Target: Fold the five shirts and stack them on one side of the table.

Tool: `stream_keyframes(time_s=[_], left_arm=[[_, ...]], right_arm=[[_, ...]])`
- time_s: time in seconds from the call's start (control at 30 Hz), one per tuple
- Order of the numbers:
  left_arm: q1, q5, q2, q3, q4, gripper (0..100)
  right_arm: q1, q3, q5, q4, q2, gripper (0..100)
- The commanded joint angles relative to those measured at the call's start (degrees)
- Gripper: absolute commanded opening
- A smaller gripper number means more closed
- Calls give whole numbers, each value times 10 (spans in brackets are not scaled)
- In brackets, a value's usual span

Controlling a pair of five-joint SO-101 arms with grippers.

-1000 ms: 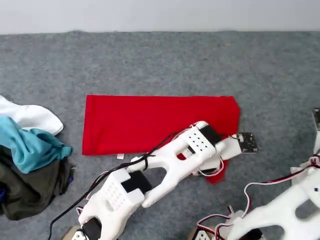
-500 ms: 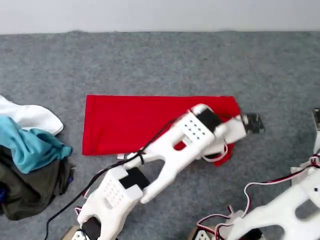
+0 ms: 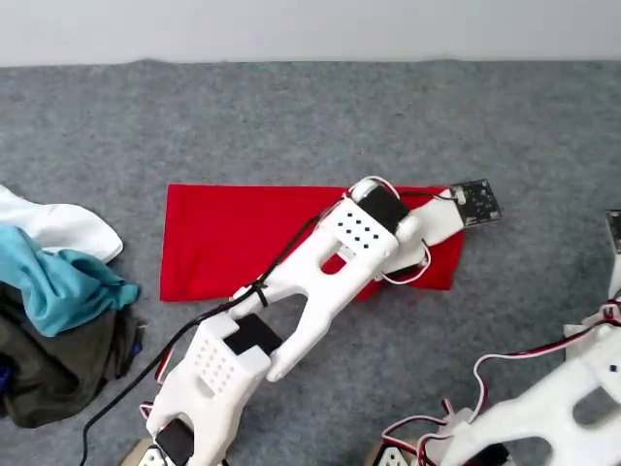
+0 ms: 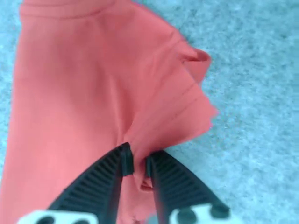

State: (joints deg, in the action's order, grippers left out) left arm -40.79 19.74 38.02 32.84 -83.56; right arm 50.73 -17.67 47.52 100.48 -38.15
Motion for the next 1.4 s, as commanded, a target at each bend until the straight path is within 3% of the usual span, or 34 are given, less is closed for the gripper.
stream_keyframes(time_s=[0.0, 0.1, 0.3, 0.73, 1.03, 1.37], left_arm=[[21, 2, -7, 4, 29, 19], [47, 2, -7, 4, 45, 38], [91, 1, 15, 7, 69, 224], [143, 18, 81, 63, 75, 228], [144, 21, 86, 205, -40, 228], [141, 21, 79, 172, -69, 228]], right_arm=[[6, 4, 1, 23, -17, 12], [6, 4, 1, 23, -17, 12], [6, 4, 1, 23, -17, 12], [56, 4, 3, 23, -17, 12], [59, 4, 2, 23, -18, 12], [61, 4, 1, 23, -18, 12]])
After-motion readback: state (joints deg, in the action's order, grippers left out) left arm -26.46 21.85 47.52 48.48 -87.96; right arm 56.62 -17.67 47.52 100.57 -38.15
